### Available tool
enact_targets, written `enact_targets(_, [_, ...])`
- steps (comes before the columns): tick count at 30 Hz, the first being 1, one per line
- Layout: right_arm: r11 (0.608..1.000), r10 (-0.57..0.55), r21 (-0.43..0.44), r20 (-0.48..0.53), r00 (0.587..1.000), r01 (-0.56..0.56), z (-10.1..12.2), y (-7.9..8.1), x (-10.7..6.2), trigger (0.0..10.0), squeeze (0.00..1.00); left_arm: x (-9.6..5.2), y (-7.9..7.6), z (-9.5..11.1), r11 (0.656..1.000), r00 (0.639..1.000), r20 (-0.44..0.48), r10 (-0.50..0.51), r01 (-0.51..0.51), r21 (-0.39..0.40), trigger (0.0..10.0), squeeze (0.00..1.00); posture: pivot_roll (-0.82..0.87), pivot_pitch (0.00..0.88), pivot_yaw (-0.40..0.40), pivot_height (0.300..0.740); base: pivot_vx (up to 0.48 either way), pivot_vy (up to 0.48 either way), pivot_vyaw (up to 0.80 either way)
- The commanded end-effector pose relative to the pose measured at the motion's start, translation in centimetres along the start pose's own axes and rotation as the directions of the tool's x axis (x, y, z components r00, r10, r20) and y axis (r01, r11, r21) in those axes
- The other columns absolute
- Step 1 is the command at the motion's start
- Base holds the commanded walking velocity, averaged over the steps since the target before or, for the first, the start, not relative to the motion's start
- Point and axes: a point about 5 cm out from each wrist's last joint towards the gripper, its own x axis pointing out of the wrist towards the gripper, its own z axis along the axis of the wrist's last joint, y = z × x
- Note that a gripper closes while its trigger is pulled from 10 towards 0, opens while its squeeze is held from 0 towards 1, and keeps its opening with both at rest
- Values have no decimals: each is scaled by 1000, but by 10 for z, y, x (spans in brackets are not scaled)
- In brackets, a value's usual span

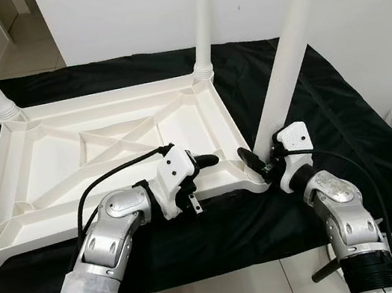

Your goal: Building children table

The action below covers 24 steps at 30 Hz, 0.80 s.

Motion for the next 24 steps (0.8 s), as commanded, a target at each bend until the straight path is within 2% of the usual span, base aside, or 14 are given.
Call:
enact_targets(1, [999, -39, 30, -68, 997, 41, -13, 3, -2, 10000, 0, 0, 9, 2, 987, 987, 3, 159, -159, 15, 10000, 0, -26, 0, -37, 740, 0, 0, 0])
enact_targets(3, [983, -175, 40, -66, 982, 178, -11, 6, 3, 10000, 0, -1, 10, 2, 987, 987, 0, 161, -161, 16, 10000, 0, -38, 0, -32, 740, 0, 0, 0])
enact_targets(8, [954, -286, 71, -62, 956, 290, -12, 16, 5, 10000, 0, -2, 13, -1, 985, 985, -11, 172, -172, 15, 10000, 0, -40, 0, -32, 740, 0, 0, 0])
enact_targets(11, [950, -298, 78, -63, 952, 303, -13, 18, 6, 10000, 0, -2, 14, -1, 985, 985, -12, 174, -174, 15, 10000, 0, -40, 0, -32, 740, 0, 0, 0])
enact_targets(12, [924, -364, 104, -62, 929, 369, -13, 27, 8, 10000, 0, -3, 16, -1, 984, 984, -14, 178, -178, 15, 10000, 0, -37, 0, -28, 740, 0, 0, 0])
enact_targets(13, [924, -364, 104, -62, 929, 369, -13, 27, 8, 10000, 0, -3, 16, -1, 984, 984, -14, 178, -178, 15, 10000, 0, -37, 0, -28, 740, 0, 0, 0])
enact_targets(14, [891, -430, 129, -62, 901, 434, -13, 36, 10, 10000, 0, -5, 17, -2, 983, 983, -16, 181, -181, 17, 10000, 0, -35, 0, -27, 740, 0, 0, 0])
enact_targets(15, [891, -430, 129, -62, 901, 434, -13, 36, 10, 10000, 0, -5, 17, -2, 983, 983, -16, 181, -181, 17, 10000, 0, -35, 0, -27, 740, 0, 0, 0])
enact_targets(16, [855, -492, 149, -72, 867, 497, -12, 46, 14, 10000, 0, -6, 18, -2, 982, 982, -19, 187, -186, 20, 10000, 0, -31, 0, -28, 740, 0, 0, 0])
enact_targets(17, [855, -492, 149, -72, 867, 497, -12, 46, 14, 10000, 0, -6, 18, -2, 982, 982, -19, 187, -186, 20, 10000, 0, -31, 0, -28, 740, 0, 0, 0])
enact_targets(18, [829, -530, 160, -80, 844, 535, -11, 53, 15, 10000, 0, -7, 18, -2, 982, 982, -21, 190, -190, 21, 10000, 0, -31, 0, -28, 740, 0, 0, 0])
enact_targets(22, [818, -546, 161, -88, 833, 552, -11, 56, 17, 10000, 0, -8, 18, -2, 981, 981, -22, 192, -192, 22, 10000, 0, -30, 0, -29, 740, 0, 0, 0])
enact_targets(23, [797, -570, 177, -98, 816, 578, -9, 63, 20, 10000, 0, -8, 19, -2, 980, 980, -22, 198, -197, 20, 10000, 0, -26, 0, -30, 740, 0, 0, 0])
enact_targets(24, [797, -570, 177, -98, 816, 578, -9, 63, 20, 10000, 0, -8, 19, -2, 980, 980, -22, 198, -197, 20, 10000, 0, -26, 0, -30, 740, 0, 0, 0])
